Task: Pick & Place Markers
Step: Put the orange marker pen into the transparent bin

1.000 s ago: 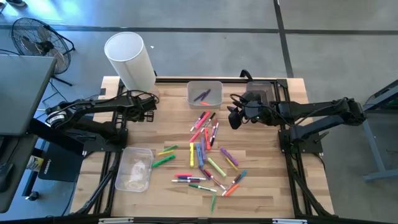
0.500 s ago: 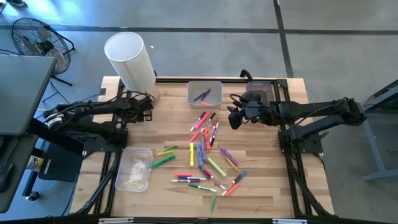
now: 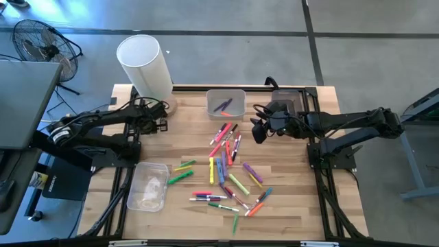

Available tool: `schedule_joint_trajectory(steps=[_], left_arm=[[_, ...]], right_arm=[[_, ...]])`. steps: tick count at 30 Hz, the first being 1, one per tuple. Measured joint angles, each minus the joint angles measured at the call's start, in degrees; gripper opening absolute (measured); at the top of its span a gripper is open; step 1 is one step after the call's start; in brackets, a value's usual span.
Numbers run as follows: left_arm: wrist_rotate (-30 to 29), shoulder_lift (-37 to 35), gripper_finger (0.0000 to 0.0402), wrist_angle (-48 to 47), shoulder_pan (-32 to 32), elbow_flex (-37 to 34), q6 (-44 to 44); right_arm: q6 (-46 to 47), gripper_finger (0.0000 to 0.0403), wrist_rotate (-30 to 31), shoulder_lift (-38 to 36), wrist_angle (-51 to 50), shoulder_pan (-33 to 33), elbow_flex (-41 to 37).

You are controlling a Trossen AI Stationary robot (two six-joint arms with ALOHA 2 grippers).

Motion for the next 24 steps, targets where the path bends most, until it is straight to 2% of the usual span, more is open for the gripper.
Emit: schedule_joint_trajectory(steps=[5, 10, 18, 24], left_arm=[[4.64, -2.47, 0.0014, -8.13, -3.74, 2.54, -2.43], [7.04, -4.77, 0.0013, -9.43, -7.88, 4.05, -5.63], [7.31, -7.91, 0.0013, -13.49, -15.79, 8.37, -11.29], [7.07, -8.57, 0.0013, -21.21, -24.49, 16.15, -16.33]], right_arm=[[-0.40, 0.0165, 0.02, 0.00, 0.02, -0.01, 0.00], [-1.42, 0.0165, 0.06, -0.01, 0.03, 0.00, 0.00], [-1.49, 0.0165, -0.89, 0.00, -0.11, 0.04, 0.00], [-1.49, 0.0165, -2.00, 0.00, -0.14, 0.04, 0.00]])
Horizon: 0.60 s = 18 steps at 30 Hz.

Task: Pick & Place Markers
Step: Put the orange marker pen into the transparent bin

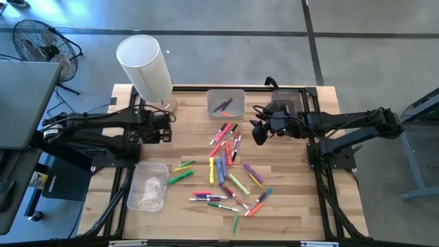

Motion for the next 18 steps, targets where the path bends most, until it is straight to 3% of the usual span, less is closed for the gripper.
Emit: schedule_joint_trajectory(steps=[4, 10, 18], left_arm=[[-0.43, -0.02, 0.0013, -4.09, -8.46, 5.84, -4.31], [-3.05, -0.02, 0.0013, -3.70, -26.87, 10.91, -16.37], [-5.84, 4.37, 0.0013, 0.52, -55.25, 11.14, -45.43]], right_arm=[[0.00, 0.0165, -0.10, 0.00, -0.02, 0.00, 0.00], [-0.02, 0.0165, -0.10, 0.00, -0.02, 0.00, 0.00], [-0.44, 0.0165, -0.12, 0.00, -0.02, 0.00, 0.00]])
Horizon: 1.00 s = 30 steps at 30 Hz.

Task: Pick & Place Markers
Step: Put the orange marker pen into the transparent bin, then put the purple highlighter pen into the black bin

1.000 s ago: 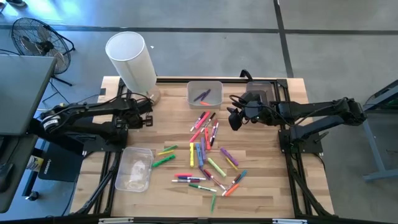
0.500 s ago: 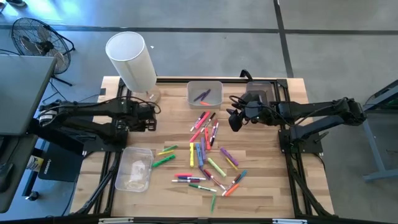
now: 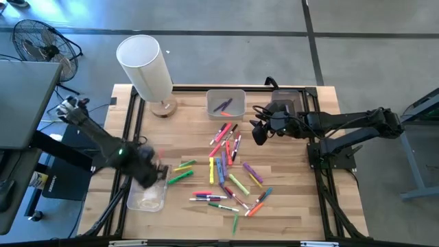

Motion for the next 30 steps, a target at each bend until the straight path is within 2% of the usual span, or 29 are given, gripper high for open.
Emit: schedule_joint_trajectory(steps=[3, 6, 14, 23, 30], left_arm=[[0.96, 3.37, 0.0013, 1.52, -7.31, 0.00, -9.44], [2.49, 6.73, 0.0013, 5.18, -10.74, -0.02, -11.28], [3.86, 14.10, 0.0015, 8.35, -10.92, -0.04, -11.04], [4.25, 16.09, 0.0097, 12.28, -10.92, -0.04, -10.64], [-1.64, 14.91, 0.0105, 12.18, -10.87, -0.04, -10.18]], right_arm=[[0.00, 0.0165, -0.27, 0.00, 0.00, 0.00, 0.00], [-0.02, 0.0165, -0.26, 0.00, 0.01, 0.00, 0.00], [-0.02, 0.0165, -0.27, 0.00, 0.02, 0.00, 0.00], [-0.16, 0.0165, -0.62, 0.00, 0.02, 0.00, 0.00], [-1.07, 0.0165, -2.05, 0.00, 0.00, 0.00, 0.00]])
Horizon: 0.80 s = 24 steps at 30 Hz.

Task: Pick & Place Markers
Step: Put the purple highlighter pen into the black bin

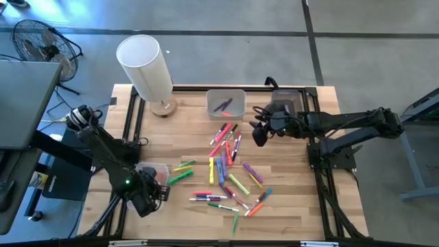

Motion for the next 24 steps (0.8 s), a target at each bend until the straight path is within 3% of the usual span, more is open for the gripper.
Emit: schedule_joint_trajectory(steps=[5, 10, 15, 18, 24], left_arm=[[-7.58, -3.27, 0.0106, -0.28, 3.08, 0.02, 5.47], [-13.18, -5.19, 0.0107, 5.67, 12.04, 0.02, 23.87], [-9.23, -5.12, 0.0107, 18.93, 24.26, 0.02, 49.90], [-7.52, -4.66, 0.0107, 25.43, 31.23, 0.04, 60.93], [0.18, -4.55, 0.0107, 27.81, 42.92, 0.07, 79.45]], right_arm=[[0.00, 0.0165, -0.32, 0.00, 0.00, 0.00, 0.00], [0.00, 0.0165, -0.55, 0.00, 0.00, 0.01, 0.00], [0.02, 0.0165, -0.90, 0.00, 0.00, 0.02, 0.00], [0.02, 0.0165, -1.14, 0.00, 0.00, 0.00, 0.00], [1.23, 0.0165, -7.69, 1.31, 0.13, 0.04, 0.00]])
